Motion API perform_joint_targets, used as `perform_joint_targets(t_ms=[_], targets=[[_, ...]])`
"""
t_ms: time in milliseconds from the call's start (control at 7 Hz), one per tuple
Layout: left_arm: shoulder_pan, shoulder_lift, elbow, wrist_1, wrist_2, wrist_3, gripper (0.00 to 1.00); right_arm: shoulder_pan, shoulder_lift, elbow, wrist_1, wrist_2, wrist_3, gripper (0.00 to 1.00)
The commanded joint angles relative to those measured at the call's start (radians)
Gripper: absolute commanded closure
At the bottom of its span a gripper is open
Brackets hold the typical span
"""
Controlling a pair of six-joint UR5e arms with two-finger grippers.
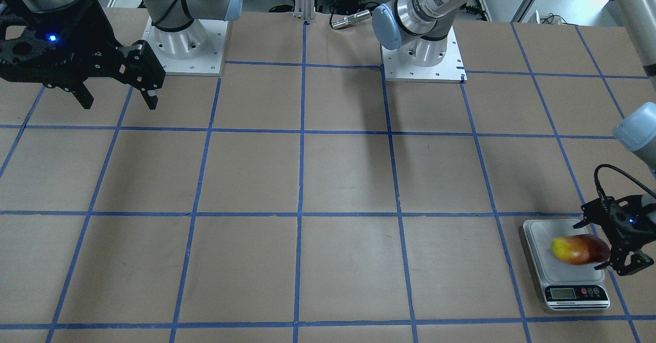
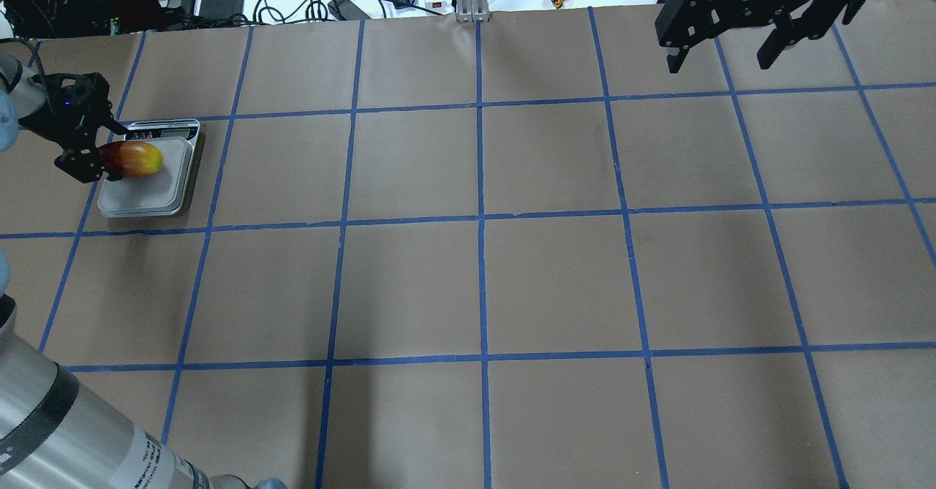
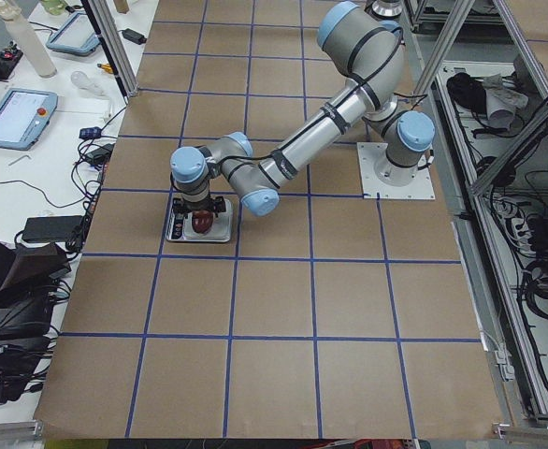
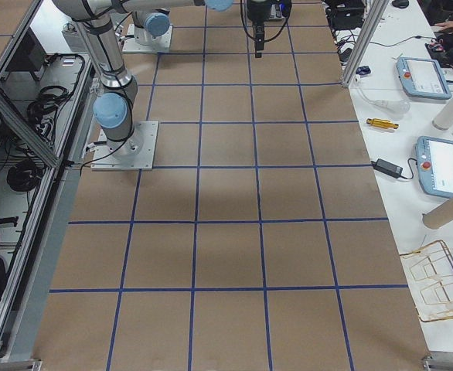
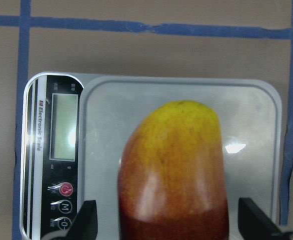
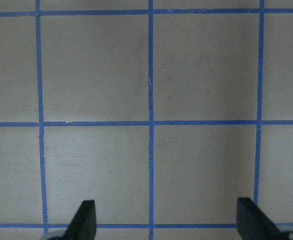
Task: Weigh mango
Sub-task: 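Lower the mango onto the scale and open the left gripper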
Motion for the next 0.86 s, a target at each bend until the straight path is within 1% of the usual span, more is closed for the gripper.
perform_joint_targets(t_ms=[0,143,286,571,714], targets=[[-0.007,0.163,-0.004,-0.175,0.006,-0.199,0.0,0.0,-0.001,0.0,0.0,0.001,0.0,0.0],[-0.008,0.248,-0.002,-0.276,0.0,-0.356,0.0,-0.001,-0.001,0.0,0.0,0.0,0.0,0.0],[-0.021,0.322,-0.004,-0.318,0.001,-0.475,0.0,0.0,-0.001,0.0,0.0,0.001,0.0,0.0],[-0.074,0.457,-0.002,-0.45,0.011,-0.713,0.0,-0.001,0.001,0.0,0.0,0.001,0.0,0.0],[-0.137,0.501,-0.004,-0.517,0.079,-0.796,0.0,0.0,-0.001,0.0,0.0,0.001,0.0,0.0]])
